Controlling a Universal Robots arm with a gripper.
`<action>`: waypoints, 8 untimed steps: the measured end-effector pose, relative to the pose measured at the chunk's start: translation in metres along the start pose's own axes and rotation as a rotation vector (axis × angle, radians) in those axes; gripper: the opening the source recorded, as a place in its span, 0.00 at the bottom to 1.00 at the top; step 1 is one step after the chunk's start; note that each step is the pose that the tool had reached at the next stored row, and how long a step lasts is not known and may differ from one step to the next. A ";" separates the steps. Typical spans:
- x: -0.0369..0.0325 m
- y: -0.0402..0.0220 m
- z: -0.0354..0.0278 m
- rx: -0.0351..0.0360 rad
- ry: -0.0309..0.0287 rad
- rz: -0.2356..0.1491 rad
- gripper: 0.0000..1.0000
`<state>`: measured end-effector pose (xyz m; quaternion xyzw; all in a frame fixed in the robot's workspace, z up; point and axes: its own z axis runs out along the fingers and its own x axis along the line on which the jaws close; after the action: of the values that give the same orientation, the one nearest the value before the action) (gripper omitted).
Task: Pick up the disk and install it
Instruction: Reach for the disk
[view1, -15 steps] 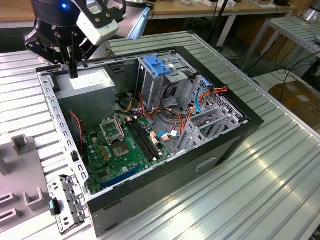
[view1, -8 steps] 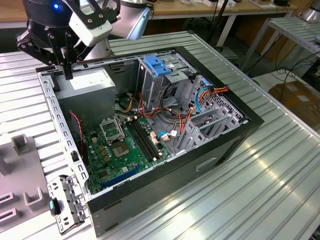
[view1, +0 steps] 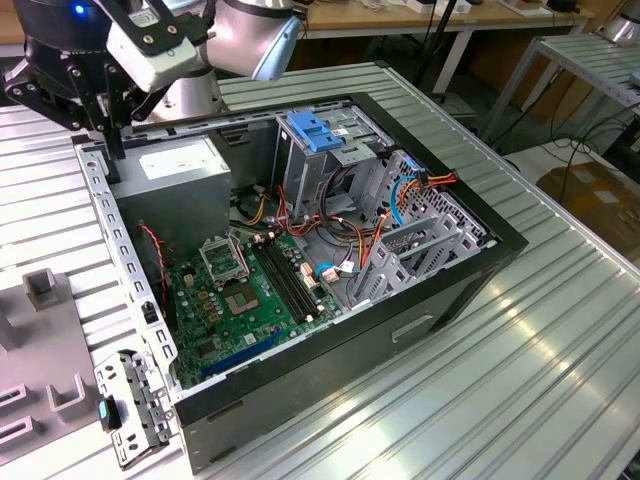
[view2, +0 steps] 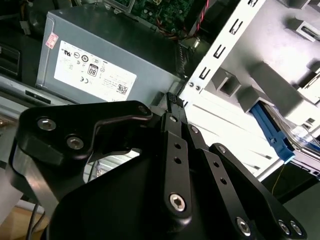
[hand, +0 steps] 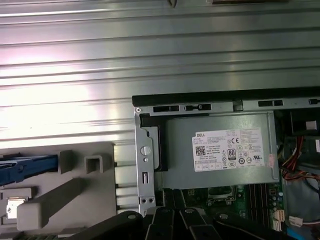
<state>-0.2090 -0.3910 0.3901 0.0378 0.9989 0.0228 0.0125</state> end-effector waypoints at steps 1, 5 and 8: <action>0.0025 0.0012 0.0000 -0.0002 0.0000 0.000 0.11; 0.0177 0.0047 -0.0001 -0.0021 0.0001 0.000 0.11; 0.0298 0.0054 -0.0003 -0.0024 0.0002 0.000 0.11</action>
<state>-0.2382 -0.3834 0.3899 0.0379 0.9989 0.0240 0.0125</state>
